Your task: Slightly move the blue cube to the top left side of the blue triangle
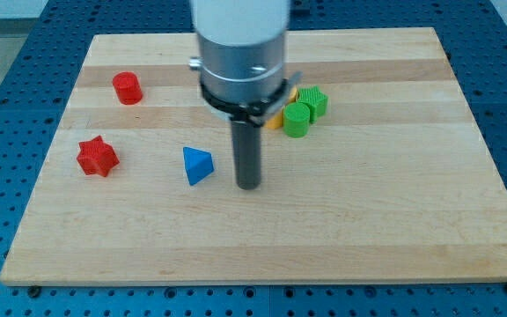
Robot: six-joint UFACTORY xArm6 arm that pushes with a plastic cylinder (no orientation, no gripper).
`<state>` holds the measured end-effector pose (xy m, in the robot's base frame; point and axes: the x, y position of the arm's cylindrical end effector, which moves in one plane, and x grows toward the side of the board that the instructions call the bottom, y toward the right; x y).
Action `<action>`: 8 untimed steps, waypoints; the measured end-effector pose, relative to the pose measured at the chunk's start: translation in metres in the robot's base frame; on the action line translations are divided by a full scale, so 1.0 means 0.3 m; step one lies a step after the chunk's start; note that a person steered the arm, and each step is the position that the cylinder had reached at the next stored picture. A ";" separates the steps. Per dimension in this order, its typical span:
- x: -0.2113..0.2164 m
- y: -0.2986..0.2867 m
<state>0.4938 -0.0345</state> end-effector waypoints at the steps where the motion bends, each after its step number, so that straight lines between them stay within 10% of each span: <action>1: -0.124 -0.046; 8: -0.614 -0.041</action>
<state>0.3095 -0.0467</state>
